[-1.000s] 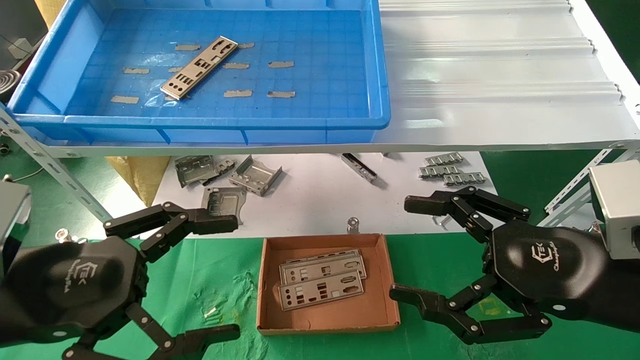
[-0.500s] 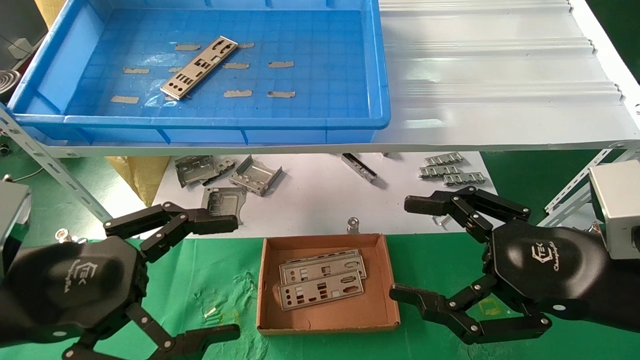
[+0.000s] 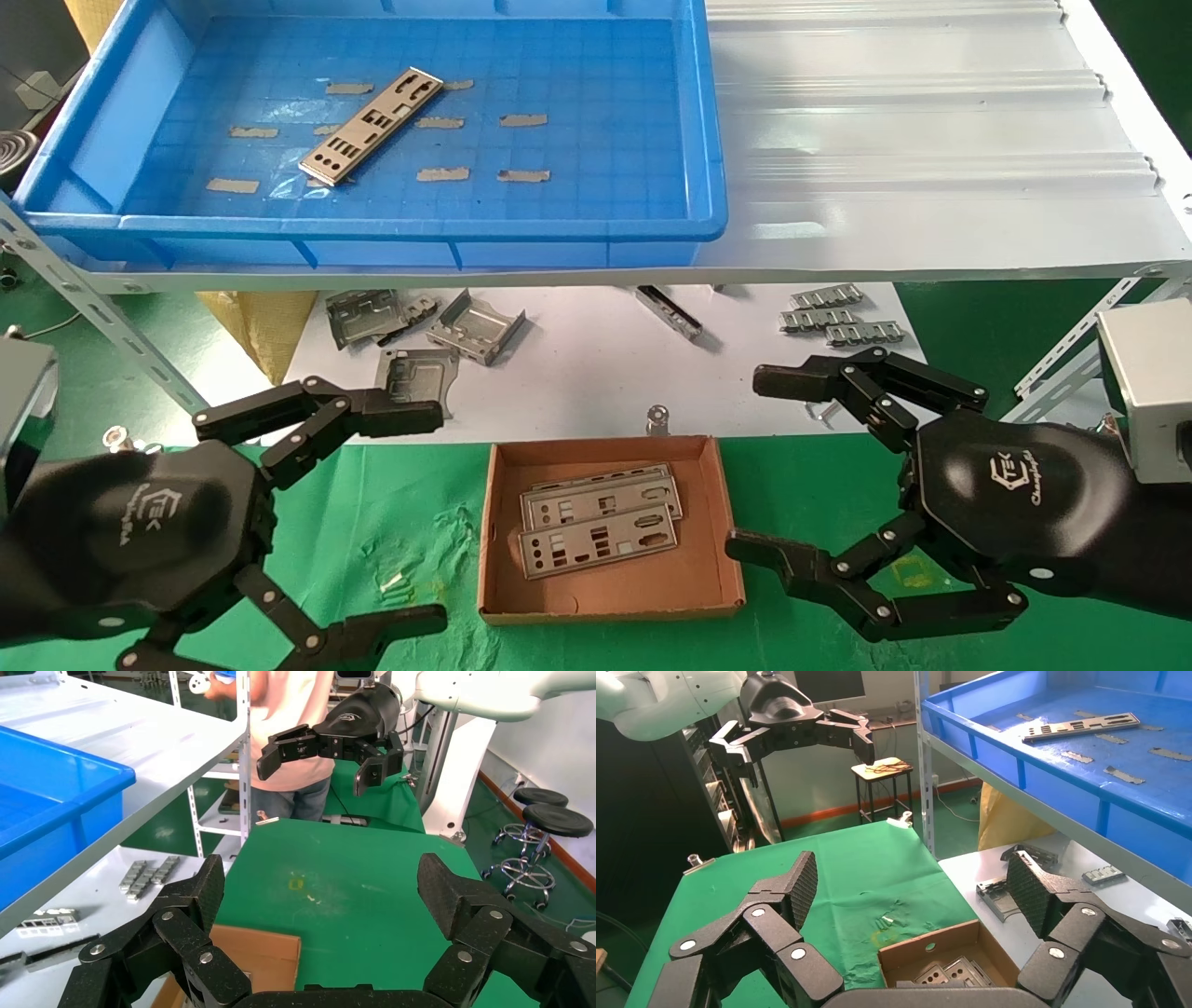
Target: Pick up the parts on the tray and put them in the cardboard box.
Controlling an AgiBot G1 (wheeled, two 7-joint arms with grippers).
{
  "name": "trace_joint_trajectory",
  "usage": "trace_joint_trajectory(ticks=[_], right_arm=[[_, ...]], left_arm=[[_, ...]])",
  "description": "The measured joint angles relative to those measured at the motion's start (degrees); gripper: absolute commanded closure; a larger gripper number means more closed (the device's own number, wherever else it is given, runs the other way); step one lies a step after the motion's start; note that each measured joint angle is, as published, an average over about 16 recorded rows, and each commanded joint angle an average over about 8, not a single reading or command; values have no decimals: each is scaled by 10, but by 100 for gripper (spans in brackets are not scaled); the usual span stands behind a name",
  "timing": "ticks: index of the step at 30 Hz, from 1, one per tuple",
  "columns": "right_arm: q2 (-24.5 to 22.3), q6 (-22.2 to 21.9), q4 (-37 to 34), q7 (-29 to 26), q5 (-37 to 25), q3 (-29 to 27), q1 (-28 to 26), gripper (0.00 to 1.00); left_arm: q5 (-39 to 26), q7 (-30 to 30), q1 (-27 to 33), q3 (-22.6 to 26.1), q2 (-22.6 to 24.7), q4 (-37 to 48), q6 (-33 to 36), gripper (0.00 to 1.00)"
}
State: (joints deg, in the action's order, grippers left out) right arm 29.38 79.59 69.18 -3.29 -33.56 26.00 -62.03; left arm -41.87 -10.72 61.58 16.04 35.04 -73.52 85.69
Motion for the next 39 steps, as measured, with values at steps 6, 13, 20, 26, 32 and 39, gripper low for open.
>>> trace_joint_trajectory(ticks=[6,13,20,26,32,39], right_arm=[[0,0,0,0,0,0,0,87],[0,0,0,0,0,0,0,100],[0,0,0,0,0,0,0,100],[0,0,0,0,0,0,0,100],[0,0,0,0,0,0,0,100],[0,0,0,0,0,0,0,100]], left_arm=[[0,0,0,0,0,0,0,0],[0,0,0,0,0,0,0,0],[0,0,0,0,0,0,0,0],[0,0,0,0,0,0,0,0],[0,0,0,0,0,0,0,0],[0,0,0,0,0,0,0,0]])
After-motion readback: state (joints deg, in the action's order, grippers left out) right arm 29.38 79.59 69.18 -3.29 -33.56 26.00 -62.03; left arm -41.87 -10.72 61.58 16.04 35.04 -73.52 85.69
